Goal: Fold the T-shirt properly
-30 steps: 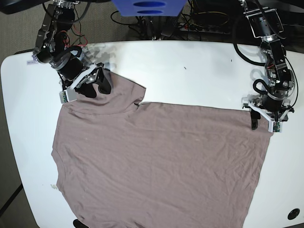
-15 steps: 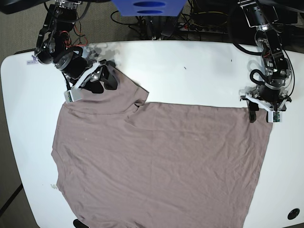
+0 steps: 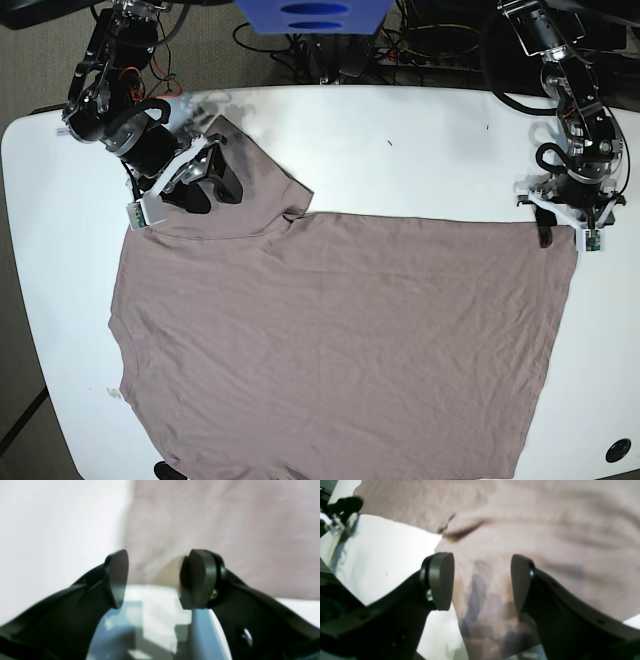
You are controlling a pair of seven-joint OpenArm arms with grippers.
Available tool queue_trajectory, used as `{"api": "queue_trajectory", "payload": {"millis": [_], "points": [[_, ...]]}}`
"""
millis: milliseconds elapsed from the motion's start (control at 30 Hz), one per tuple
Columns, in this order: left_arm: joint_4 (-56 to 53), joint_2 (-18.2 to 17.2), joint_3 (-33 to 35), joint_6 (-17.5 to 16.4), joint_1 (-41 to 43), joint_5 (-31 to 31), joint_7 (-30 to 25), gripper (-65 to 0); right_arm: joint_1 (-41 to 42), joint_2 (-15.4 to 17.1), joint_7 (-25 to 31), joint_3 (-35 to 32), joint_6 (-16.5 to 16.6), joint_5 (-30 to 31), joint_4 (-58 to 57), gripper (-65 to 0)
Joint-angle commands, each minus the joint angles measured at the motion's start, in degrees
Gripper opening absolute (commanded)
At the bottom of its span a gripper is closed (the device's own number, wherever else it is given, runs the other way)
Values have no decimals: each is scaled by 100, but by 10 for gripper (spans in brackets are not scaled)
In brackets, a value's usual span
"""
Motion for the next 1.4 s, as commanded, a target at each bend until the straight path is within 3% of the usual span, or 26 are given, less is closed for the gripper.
{"api": "queue_trajectory", "payload": {"millis": [0, 400, 733, 1100, 1367], "points": [[282, 12, -198, 30, -37, -20, -92, -292, 29, 38, 129, 14, 39, 145, 335, -305], [704, 4, -391, 30, -28, -11, -92, -292, 20, 55, 129, 893, 30, 74, 555, -305], [784, 21, -795, 30, -46, -20, -92, -292, 2, 117, 129, 1702, 30, -875, 546, -305], [775, 21, -839, 21, -37, -2, -92, -292, 2, 117, 129, 1746, 30, -1543, 529, -305], [775, 21, -848, 21, -28, 6, -92, -292, -6, 91, 129, 1719, 30, -1623, 72, -305]]}}
